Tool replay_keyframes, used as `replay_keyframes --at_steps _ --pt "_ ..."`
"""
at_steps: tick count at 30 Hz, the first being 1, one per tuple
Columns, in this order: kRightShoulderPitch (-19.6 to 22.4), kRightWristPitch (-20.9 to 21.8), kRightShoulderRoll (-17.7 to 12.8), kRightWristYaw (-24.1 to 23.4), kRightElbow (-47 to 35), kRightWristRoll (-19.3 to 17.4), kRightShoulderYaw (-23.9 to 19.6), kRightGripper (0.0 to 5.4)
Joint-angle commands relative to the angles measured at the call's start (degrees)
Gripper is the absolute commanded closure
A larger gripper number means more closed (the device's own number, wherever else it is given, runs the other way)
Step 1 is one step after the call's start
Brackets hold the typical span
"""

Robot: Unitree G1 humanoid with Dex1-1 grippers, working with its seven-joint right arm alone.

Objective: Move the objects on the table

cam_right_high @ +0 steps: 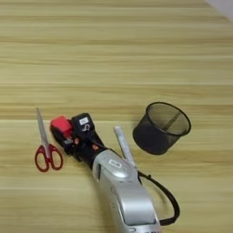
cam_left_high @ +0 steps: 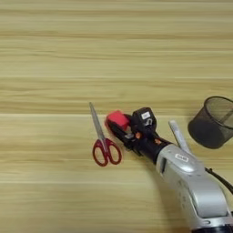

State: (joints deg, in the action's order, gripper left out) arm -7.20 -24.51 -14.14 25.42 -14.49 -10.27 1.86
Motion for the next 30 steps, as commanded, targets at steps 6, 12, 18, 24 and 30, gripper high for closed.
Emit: replay_keyframes --at_steps 6,12,18,24,30 --pt "-0.8 0.5 -2.1 -1.2 -5.4 0.2 -1.7 3.14" --pt "-3.4 -0.2 -3.0 -1.4 -7.8 0.7 -1.9 3.14" --pt "-6.1 -0.5 -3.8 -1.4 -9.0 1.2 -2.9 3.14" --pt "-8.1 -0.5 -4.5 -1.2 -9.4 1.2 -4.0 3.14" --pt "-8.9 -0.2 -4.7 -1.1 -9.2 1.2 -4.6 3.15"
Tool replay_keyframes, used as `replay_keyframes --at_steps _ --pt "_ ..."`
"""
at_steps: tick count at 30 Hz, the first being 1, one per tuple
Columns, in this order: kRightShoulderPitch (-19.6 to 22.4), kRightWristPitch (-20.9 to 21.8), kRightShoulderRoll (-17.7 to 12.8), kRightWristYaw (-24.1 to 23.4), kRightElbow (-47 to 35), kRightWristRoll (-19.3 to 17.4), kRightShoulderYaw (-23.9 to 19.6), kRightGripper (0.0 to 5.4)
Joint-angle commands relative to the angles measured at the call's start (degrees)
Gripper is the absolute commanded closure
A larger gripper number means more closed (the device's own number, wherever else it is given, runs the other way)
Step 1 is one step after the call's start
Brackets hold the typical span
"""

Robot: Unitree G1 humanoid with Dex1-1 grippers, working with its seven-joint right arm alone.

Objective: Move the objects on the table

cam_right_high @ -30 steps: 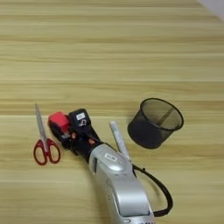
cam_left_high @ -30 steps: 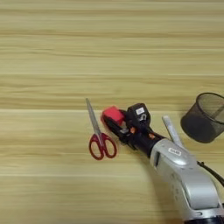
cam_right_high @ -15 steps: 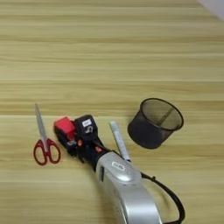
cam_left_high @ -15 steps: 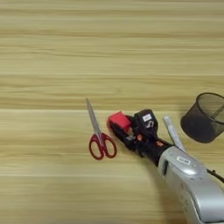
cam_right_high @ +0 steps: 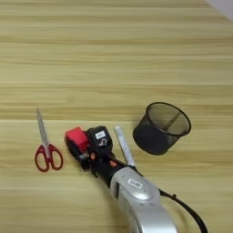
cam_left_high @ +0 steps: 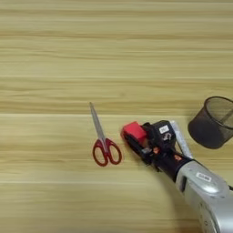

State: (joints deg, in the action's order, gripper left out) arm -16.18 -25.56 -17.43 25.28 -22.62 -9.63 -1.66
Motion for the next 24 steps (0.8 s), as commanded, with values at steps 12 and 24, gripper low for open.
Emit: replay_keyframes --at_steps 12,24 --pt "-0.6 0.9 -1.5 -0.8 -1.2 0.6 -1.0 3.15" --pt "-0.8 1.1 -0.9 -0.1 -3.6 -0.6 -1.0 2.08"
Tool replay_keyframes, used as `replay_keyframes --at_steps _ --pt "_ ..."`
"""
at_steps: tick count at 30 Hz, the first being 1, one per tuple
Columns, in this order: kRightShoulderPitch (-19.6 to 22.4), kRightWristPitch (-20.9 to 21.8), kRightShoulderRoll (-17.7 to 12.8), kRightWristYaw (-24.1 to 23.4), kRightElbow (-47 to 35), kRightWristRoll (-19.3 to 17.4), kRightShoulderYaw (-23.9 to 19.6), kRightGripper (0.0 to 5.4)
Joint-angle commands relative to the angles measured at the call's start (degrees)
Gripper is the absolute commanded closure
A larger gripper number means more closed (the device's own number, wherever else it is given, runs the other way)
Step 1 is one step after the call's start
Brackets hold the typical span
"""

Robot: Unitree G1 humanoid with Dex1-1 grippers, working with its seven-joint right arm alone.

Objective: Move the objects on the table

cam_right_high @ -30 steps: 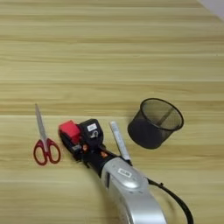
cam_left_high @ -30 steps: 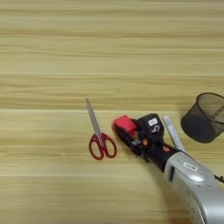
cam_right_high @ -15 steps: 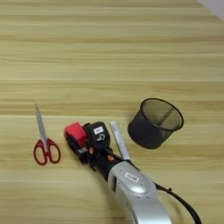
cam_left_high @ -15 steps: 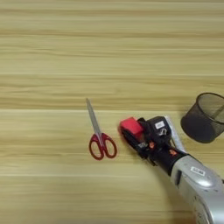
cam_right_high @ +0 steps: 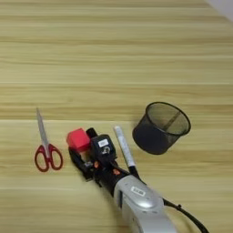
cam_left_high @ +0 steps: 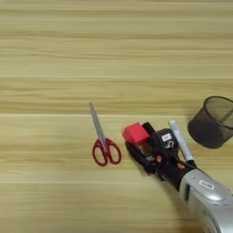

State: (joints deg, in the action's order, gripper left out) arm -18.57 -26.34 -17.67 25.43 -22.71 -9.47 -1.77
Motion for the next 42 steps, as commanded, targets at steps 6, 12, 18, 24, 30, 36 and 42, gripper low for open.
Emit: replay_keyframes --at_steps 6,12,18,24,30,36,42 --pt "1.7 3.3 -0.3 -0.2 -5.2 -1.3 -1.0 1.47" --pt "1.4 3.9 -0.4 -0.2 -6.2 -1.6 -0.8 0.97" --pt "1.6 4.2 -0.3 -0.4 -6.3 -1.8 -1.0 0.26" --pt "1.7 4.8 0.0 -0.2 -6.7 -2.4 -1.1 0.04" --pt "1.6 6.2 0.2 0.0 -7.1 -2.4 -0.7 0.04" --pt "1.3 8.0 0.0 0.2 -8.9 -1.9 0.5 0.04" --pt "0.3 9.5 0.0 1.1 -11.3 -1.7 2.6 0.04"
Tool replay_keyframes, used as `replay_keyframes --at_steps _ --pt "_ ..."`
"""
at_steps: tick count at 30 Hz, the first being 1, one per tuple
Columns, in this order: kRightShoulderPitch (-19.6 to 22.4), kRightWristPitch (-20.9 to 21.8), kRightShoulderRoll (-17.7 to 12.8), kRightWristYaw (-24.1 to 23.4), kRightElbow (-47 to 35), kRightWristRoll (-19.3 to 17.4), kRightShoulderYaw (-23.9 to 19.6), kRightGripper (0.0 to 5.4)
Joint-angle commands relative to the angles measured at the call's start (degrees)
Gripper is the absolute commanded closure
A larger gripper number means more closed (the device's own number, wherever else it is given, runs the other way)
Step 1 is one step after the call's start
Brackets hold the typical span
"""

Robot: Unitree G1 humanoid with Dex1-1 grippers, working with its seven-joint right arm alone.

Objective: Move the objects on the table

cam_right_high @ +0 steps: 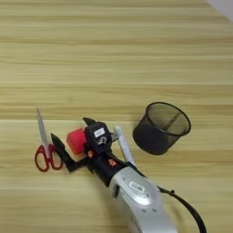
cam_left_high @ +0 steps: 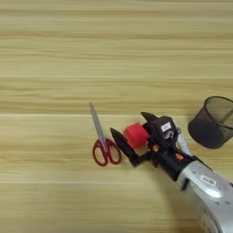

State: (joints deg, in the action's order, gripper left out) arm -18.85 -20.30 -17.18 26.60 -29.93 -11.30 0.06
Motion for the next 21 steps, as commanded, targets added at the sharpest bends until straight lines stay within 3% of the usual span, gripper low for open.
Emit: replay_keyframes --at_steps 1,11,21 --pt "0.4 3.7 -0.5 0.1 -4.5 0.2 1.1 0.04" --pt "-1.3 3.7 -0.9 1.2 -4.1 2.0 7.4 0.04" --pt "-1.1 3.5 -0.6 0.7 0.3 3.1 9.0 0.04"
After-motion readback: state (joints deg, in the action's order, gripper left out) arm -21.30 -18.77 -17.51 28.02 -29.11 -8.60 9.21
